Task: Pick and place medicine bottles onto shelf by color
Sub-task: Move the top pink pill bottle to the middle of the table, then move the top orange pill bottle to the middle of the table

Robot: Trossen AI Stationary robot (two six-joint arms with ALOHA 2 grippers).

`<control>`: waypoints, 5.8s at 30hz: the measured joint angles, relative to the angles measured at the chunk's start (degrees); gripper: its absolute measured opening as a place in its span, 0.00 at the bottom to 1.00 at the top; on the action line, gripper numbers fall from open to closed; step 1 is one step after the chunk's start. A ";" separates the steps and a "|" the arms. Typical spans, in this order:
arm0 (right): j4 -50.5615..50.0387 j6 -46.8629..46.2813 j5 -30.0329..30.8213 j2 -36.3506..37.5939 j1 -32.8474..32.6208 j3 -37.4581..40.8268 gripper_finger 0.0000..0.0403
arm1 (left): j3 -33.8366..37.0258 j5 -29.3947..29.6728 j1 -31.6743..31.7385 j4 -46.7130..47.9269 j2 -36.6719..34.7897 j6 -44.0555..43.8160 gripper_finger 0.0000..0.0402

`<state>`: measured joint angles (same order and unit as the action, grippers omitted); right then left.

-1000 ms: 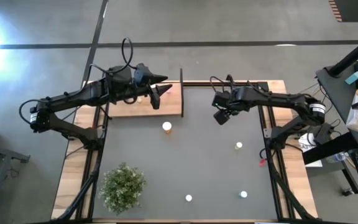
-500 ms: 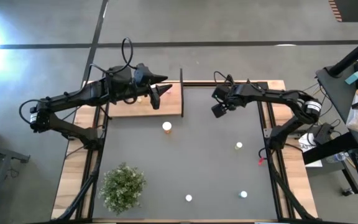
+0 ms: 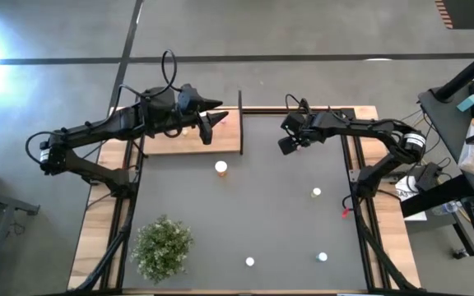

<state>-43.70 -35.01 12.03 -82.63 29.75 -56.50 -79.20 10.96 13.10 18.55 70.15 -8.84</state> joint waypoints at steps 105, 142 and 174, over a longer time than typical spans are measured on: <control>-4.07 5.66 -6.48 -33.59 -22.53 -42.11 0.32 | 0.02 0.00 0.00 0.55 0.02 0.04 0.43; -5.87 9.12 -6.47 -33.15 -22.57 -43.60 0.53 | 0.02 0.00 0.00 0.57 0.02 0.20 0.43; -16.90 0.55 2.92 -0.48 -5.79 -8.97 0.55 | 0.02 -0.02 0.00 4.64 0.02 0.15 0.43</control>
<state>-60.60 -34.46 14.95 -83.11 23.96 -65.47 -79.18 10.94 13.10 23.18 70.17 -8.69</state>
